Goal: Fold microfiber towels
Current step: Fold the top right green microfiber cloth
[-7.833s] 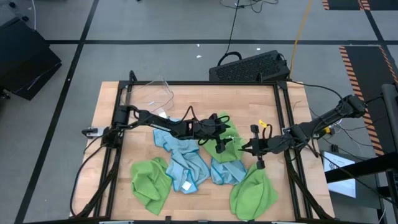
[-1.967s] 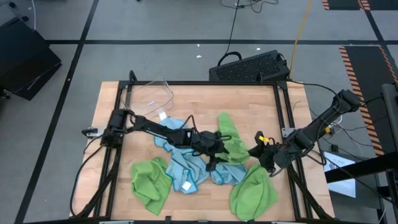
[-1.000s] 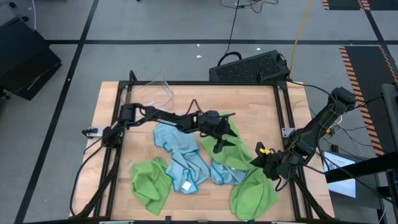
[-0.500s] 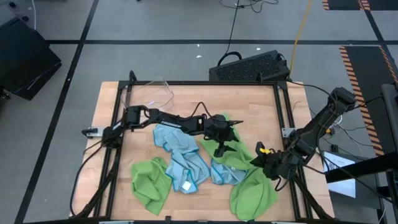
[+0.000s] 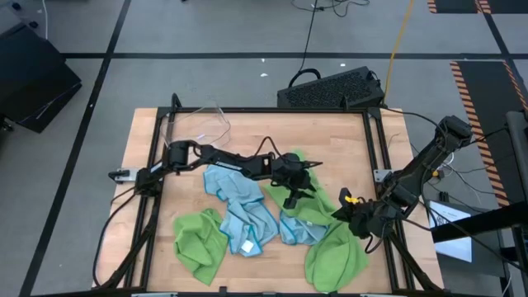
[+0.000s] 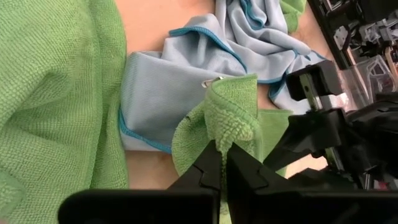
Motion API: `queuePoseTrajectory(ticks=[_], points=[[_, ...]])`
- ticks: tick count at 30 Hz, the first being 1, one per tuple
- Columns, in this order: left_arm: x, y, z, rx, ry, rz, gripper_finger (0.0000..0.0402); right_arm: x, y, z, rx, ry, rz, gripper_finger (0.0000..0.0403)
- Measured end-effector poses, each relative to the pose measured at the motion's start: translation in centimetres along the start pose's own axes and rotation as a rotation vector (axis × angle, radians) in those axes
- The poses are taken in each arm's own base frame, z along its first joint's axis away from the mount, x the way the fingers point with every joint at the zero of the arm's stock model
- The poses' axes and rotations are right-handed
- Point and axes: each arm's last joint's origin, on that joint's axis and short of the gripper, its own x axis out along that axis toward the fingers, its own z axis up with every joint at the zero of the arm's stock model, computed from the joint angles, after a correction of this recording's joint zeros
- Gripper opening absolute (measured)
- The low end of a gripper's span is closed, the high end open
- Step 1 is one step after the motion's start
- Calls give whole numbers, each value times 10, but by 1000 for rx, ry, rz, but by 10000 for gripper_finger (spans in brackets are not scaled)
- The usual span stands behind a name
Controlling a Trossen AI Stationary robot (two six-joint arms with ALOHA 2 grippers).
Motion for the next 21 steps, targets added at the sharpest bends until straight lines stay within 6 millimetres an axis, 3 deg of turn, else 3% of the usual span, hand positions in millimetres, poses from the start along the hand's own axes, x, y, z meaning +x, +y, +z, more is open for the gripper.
queuePoseTrajectory(ticks=[6, 10, 14, 21], points=[[1, -1, -3, -2, 20, 2, 9, 0, 0, 0, 41, 1, -1, 0], [-5, -3, 1, -1, 72, 24, 5, 0, 0, 0, 96, 2, -1, 0], [-22, -15, 24, 11, 108, 23, 3, 0, 0, 0, 186, 0, -1, 0], [-34, -64, 53, 51, 161, -71, 2, 0, -1, 0, 366, 3, -23, 0]])
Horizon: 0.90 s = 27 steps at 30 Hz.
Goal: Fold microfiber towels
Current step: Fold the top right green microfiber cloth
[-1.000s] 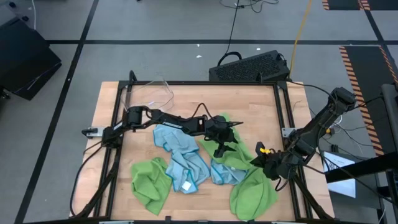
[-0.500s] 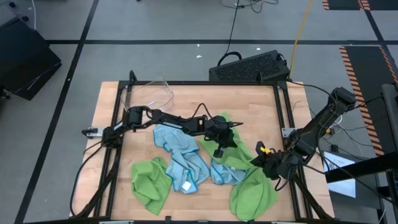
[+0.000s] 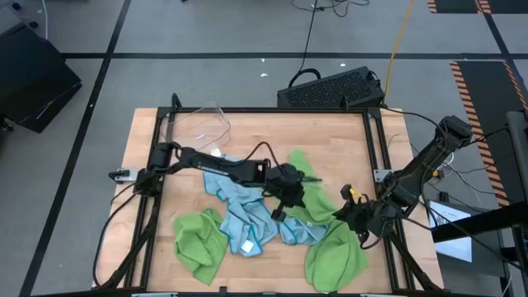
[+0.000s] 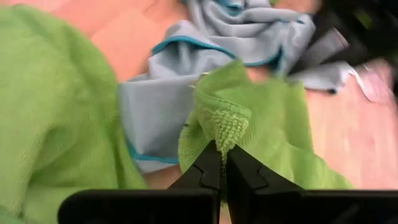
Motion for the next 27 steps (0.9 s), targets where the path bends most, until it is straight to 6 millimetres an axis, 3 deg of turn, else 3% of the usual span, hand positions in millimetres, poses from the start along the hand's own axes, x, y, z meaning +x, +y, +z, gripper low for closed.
queuePoseTrajectory(ticks=[6, 10, 18, 27], points=[[9, -40, 3, 28, 102, 9, 1, 1, 1, -2, 58, -3, -1, 0], [13, -57, 5, 19, 129, 42, 2, 6, 3, -11, 42, 22, 1, 0], [13, -59, 5, -69, 140, 90, 11, 11, 7, -24, 14, 52, 1, 0], [14, -60, 2, -107, 155, 139, 93, 11, 7, -23, -2, 41, 3, 0]])
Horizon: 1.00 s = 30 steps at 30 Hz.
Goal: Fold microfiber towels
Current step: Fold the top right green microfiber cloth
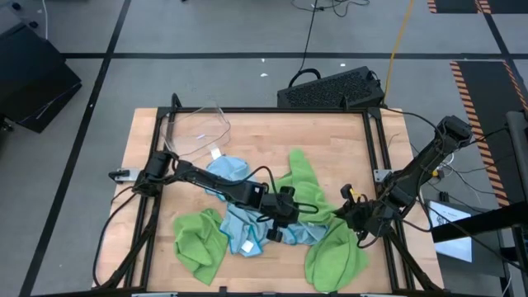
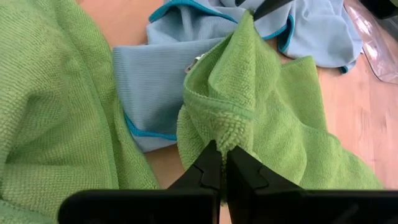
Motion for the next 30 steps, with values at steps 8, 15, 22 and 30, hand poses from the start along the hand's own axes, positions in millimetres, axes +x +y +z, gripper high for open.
queuePoseTrajectory(ticks=[8, 15, 22, 30], points=[[-3, -12, 4, 33, -4, 89, 146, 0, 0, 0, 2, -3, 1, 0], [-1, -25, 12, 120, -76, 194, 147, 0, 0, 0, 4, -4, 0, 0], [5, -27, 8, 78, -66, 188, 148, 0, 0, 2, 11, -16, 0, 0], [12, -42, 6, 92, -76, 266, 167, 0, 0, 2, 16, -22, 0, 0]])
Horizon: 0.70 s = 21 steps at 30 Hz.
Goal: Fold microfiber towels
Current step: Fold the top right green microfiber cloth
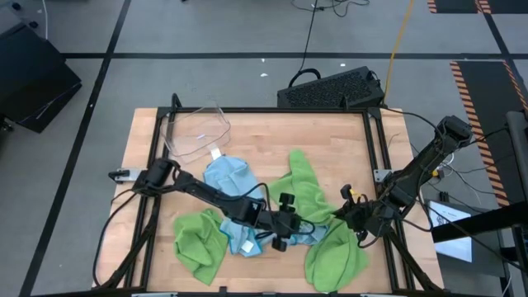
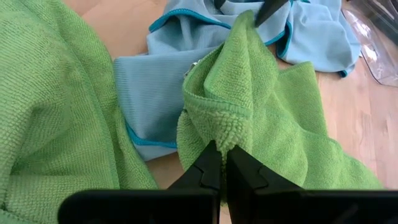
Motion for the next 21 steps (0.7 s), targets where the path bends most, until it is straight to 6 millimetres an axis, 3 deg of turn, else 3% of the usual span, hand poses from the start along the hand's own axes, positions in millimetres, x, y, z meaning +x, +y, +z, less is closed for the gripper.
queuePoseTrajectory(ticks=[6, 10, 21], points=[[-5, -11, 3, 22, -6, 104, 216, 0, 0, 0, -2, 0, -1, 0], [5, -10, -4, -31, 14, 113, 238, 0, 0, 0, 2, -2, -1, 0], [21, 2, -13, -134, 12, 162, 205, 0, 0, 5, 30, -46, 2, 0]])
